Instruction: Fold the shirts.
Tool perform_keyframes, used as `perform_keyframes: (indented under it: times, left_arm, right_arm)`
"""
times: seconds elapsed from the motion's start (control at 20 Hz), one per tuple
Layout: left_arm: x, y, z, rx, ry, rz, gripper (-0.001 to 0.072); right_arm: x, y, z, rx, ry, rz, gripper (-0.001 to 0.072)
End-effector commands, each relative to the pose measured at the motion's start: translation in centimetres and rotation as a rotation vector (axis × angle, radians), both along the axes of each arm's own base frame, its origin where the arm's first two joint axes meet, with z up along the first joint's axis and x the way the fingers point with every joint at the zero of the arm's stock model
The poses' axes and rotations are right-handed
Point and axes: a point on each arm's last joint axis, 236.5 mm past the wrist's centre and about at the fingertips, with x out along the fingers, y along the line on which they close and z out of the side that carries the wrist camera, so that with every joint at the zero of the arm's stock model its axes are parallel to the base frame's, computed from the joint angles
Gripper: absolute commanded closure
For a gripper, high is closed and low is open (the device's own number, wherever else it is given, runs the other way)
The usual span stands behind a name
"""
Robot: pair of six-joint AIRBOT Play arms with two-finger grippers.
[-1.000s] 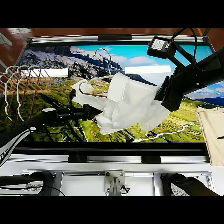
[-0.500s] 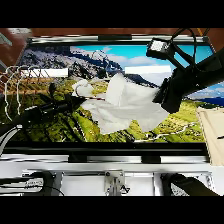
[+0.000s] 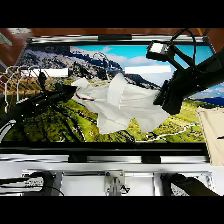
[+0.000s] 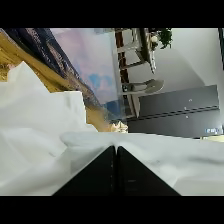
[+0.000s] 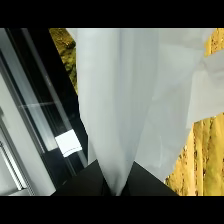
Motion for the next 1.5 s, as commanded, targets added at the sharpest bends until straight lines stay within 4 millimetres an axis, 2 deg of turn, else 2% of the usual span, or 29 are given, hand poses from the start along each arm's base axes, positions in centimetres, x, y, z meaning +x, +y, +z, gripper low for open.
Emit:
perform_keyframes:
  times: [0.0,0.15,0.25,0.6,0.8,0.95,1.25,1.35,1.45]
  left_arm:
    - [-0.9,-0.2,-1.1,0.077,-0.007,-0.055,0.0667]
    - [-1.0,0.0,-2.5,0.127,0.025,-0.055,0.0667]
    - [-0.7,0.3,-2.7,0.135,0.027,-0.039,0.0668]
    - [-0.8,0.2,-2.6,0.133,0.025,-0.044,0.0667]
    - [-0.3,0.6,-1.9,0.12,0.005,-0.025,0.0667]
    - [0.9,1.4,-0.1,0.107,-0.04,0.0,0.0667]
    - [1.5,0.8,4.5,0.081,-0.153,-0.042,0.0667]
    - [2.2,0.9,7.2,0.039,-0.206,-0.031,0.0667]
    - [2.5,0.5,11.0,-0.014,-0.283,-0.034,0.0667]
  right_arm:
    - [0.7,0.0,0.1,0.004,-0.026,-0.016,0.0642]
    - [0.9,0.3,0.3,0.017,-0.042,-0.003,0.0642]
    - [1.1,0.4,0.4,0.018,-0.048,-0.005,0.0641]
    - [2.1,0.6,0.7,0.032,-0.094,-0.015,0.0642]
    - [1.2,-0.4,0.1,-0.014,-0.05,-0.011,0.0642]
    - [1.0,-0.6,-0.1,-0.025,-0.04,-0.011,0.0642]
    - [1.0,-0.8,-0.2,-0.035,-0.036,-0.015,0.0642]
    - [0.9,-0.9,-0.3,-0.037,-0.029,-0.022,0.0642]
    - [1.1,-0.9,-0.6,-0.039,-0.014,-0.04,0.0641]
